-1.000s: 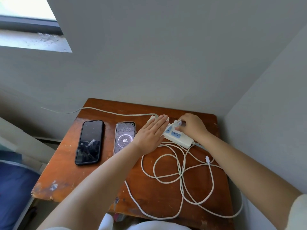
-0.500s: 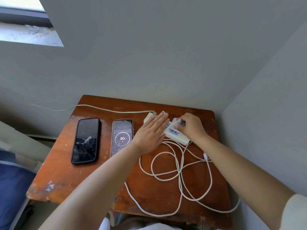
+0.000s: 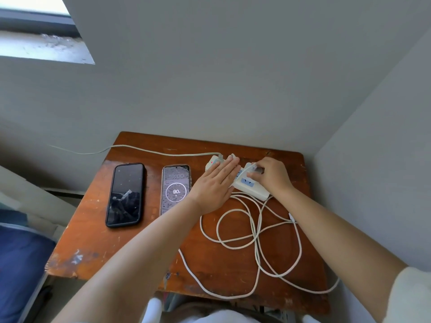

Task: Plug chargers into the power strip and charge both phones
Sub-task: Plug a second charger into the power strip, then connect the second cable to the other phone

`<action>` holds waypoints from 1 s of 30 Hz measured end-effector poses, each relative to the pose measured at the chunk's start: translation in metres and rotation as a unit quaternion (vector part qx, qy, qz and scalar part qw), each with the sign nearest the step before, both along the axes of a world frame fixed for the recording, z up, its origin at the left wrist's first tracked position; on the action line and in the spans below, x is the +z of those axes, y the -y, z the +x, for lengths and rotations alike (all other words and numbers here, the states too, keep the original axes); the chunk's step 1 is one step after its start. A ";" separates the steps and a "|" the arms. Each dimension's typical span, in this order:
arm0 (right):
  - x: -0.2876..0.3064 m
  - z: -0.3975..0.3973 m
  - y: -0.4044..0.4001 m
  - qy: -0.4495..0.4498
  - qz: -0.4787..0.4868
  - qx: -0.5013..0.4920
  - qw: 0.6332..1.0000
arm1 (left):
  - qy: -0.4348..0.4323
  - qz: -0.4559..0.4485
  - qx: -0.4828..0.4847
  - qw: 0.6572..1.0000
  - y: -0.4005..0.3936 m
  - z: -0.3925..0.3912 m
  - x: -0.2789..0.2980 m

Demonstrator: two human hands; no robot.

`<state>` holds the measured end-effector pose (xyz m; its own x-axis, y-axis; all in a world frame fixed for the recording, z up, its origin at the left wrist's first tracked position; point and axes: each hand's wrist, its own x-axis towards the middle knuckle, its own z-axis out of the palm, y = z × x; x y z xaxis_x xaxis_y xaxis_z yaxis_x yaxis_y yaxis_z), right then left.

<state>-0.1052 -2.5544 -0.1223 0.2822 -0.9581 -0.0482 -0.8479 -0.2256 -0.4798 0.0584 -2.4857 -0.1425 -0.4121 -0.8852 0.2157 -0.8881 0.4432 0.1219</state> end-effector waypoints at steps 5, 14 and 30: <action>-0.007 0.002 -0.007 0.026 -0.010 -0.045 0.999 | 0.065 0.011 0.022 0.998 -0.001 -0.004 -0.001; -0.021 -0.056 -0.068 0.039 -0.020 -0.117 0.992 | -0.007 -0.033 0.006 0.999 -0.045 -0.015 0.000; -0.051 -0.062 -0.157 0.173 0.028 -0.317 0.932 | 0.063 0.218 0.000 0.974 -0.093 -0.012 -0.066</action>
<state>-0.1668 -2.3970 -0.1732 -0.3317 -0.9366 -0.1134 -0.5953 0.3010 -0.7450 0.0466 -2.3922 -0.2086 -0.4104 -0.8815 -0.2337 -0.9085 0.3728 0.1890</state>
